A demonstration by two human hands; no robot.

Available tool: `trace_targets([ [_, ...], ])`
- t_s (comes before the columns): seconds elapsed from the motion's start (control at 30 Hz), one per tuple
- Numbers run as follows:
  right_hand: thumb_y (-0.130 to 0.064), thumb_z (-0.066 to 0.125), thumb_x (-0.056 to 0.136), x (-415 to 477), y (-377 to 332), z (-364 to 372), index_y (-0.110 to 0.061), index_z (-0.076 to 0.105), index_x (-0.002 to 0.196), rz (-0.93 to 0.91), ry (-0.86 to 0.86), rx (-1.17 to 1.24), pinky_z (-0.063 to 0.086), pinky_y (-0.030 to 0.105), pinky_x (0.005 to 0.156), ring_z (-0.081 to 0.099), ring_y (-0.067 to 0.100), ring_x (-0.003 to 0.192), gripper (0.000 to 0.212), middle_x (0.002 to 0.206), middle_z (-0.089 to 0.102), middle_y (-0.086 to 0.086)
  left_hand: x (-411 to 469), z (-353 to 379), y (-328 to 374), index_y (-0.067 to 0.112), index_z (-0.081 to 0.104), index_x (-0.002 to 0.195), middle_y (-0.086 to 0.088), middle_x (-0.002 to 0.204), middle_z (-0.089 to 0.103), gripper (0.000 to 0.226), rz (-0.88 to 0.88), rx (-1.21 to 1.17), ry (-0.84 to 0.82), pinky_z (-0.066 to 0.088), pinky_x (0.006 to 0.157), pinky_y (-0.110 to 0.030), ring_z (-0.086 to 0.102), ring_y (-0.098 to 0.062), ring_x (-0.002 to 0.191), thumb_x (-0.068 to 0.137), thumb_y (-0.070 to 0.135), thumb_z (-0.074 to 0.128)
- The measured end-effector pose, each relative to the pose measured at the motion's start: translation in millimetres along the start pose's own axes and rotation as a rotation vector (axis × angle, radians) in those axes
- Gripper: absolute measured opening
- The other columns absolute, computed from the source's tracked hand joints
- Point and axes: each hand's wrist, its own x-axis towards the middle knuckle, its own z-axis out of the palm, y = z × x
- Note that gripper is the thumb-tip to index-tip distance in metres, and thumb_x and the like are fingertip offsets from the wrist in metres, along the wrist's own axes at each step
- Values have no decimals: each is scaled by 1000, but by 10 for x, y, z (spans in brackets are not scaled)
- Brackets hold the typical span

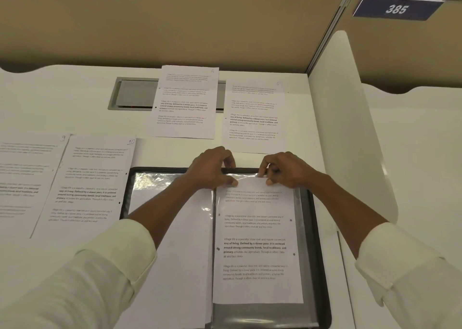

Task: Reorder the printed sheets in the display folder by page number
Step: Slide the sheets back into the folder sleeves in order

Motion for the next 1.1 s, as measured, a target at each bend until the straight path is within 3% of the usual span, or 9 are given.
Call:
trace_targets([
  [0.17, -5, 79, 90, -7, -46, -38, -29, 72, 97, -40, -38, -19, 46, 13, 68, 66, 6, 77, 26, 80, 73, -14, 25, 21, 51, 33, 70, 95, 17, 100, 66, 42, 87, -19, -95, 57, 80, -39, 62, -5, 91, 67, 50, 96],
  [0.33, -22, 87, 85, 15, -86, -54, -29, 72, 99, -30, -69, 13, 51, 24, 74, 69, 10, 86, 22, 96, 77, -8, 14, 82, 77, 31, 72, 96, 14, 100, 59, 40, 119, 27, -79, 56, 78, -37, 60, -6, 89, 67, 45, 96],
  [0.4, -26, 93, 77, 46, -125, -38, -26, 74, 100, -37, -80, -5, 52, 27, 74, 68, 13, 84, 29, 95, 75, -6, 24, 96, 88, 29, 72, 93, 11, 98, 63, 36, 120, 28, -90, 58, 80, -41, 61, -7, 88, 69, 41, 96],
  [0.53, -17, 94, 74, 83, -214, -13, -24, 77, 95, -78, -61, -22, 47, 20, 68, 63, 3, 72, 27, 82, 70, -14, 59, 117, 132, 27, 72, 90, 12, 94, 66, 34, 122, 31, -111, 58, 78, -42, 63, -10, 86, 69, 41, 96],
  [0.67, -9, 91, 77, 64, -228, -85, -26, 76, 90, -68, -65, 35, 57, 25, 79, 71, 1, 79, 26, 82, 76, -14, 73, 100, 125, 30, 70, 85, 14, 89, 68, 31, 113, 30, -121, 57, 75, -37, 63, -6, 83, 70, 40, 96],
  [0.8, -8, 90, 78, 48, -219, -98, -25, 76, 92, -70, -67, 43, 57, 25, 81, 72, 1, 81, 26, 83, 77, -13, 94, 70, 124, 29, 72, 83, 14, 82, 70, 29, 73, 50, -147, 54, 71, -33, 64, -6, 79, 70, 41, 95],
  [0.97, -8, 88, 80, 15, -168, -48, -25, 77, 90, -38, -125, 37, 54, 24, 78, 73, 0, 79, 23, 82, 79, -14, 106, 48, 135, 26, 75, 83, 15, 75, 73, 22, 36, 69, -204, 46, 67, -26, 65, 0, 75, 72, 27, 94],
  [1.1, -8, 88, 79, -12, -140, -26, -33, 74, 83, -3, -158, -1, 51, 20, 77, 71, -3, 78, 29, 77, 78, -16, 106, 25, 163, 24, 76, 82, 14, 74, 75, 18, 18, 82, -248, 55, 73, -30, 68, -2, 77, 73, 22, 91],
])
